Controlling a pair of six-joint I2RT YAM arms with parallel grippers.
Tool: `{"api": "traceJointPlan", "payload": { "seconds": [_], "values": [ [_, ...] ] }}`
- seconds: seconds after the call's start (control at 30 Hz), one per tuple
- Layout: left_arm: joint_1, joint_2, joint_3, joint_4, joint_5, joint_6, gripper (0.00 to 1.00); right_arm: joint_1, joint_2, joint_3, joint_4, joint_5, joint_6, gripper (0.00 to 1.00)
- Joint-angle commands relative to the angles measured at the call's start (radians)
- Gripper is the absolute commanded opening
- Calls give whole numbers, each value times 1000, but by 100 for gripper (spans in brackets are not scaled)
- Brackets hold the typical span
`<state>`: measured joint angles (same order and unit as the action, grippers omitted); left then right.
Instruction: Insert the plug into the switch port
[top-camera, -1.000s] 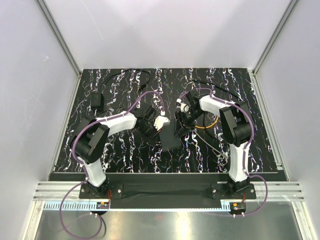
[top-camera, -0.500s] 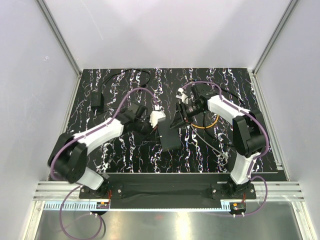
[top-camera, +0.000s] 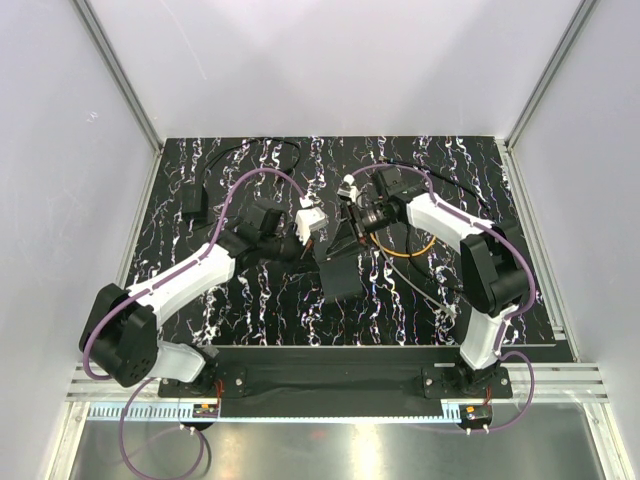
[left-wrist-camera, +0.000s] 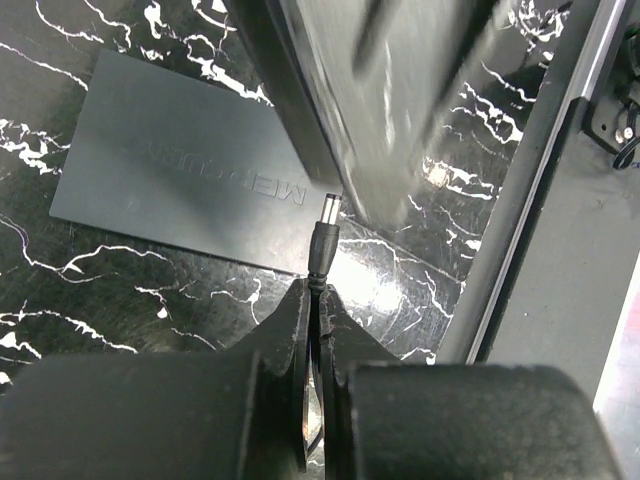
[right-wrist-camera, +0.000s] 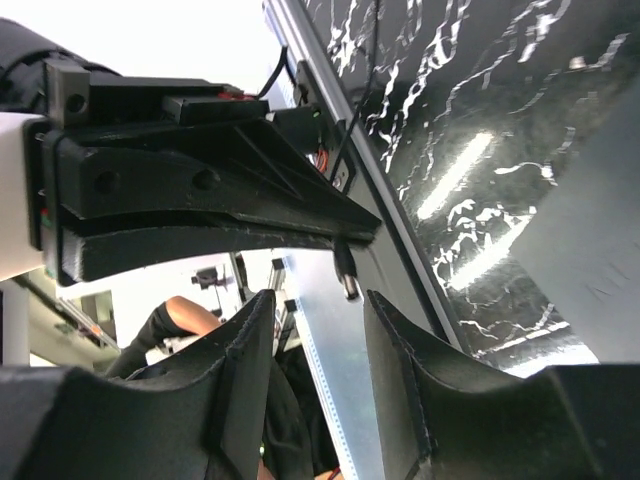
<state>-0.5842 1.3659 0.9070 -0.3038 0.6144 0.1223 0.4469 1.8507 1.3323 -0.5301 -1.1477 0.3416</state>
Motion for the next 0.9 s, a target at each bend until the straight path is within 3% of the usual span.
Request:
{"api": "traceJointPlan", "payload": {
  "seconds": [0.0,0.37,0.5,0.67,0.7,0.73,0.87],
  "values": [
    [3,-27,7,65,36,-33,0,29,1,25,28,-43,20,48],
    [1,-16,21,78,62,-52,0,41,28,34,22,-29,11,42],
    [0,-11,26,80,76,-52,0,41,31,36,21,-17,2,33],
    [1,-17,20,80,87,-49,0,41,30,33,18,0,-6,6],
    [0,-19,17,80,85,-44,4,41,27,31,16,3,-12,1],
    [0,-21,16,75,79,-41,13,39,25,31,6,8,-18,0],
    [1,-25,21,60,62,-27,20,39,18,25,-10,20,-33,0]
  ]
}}
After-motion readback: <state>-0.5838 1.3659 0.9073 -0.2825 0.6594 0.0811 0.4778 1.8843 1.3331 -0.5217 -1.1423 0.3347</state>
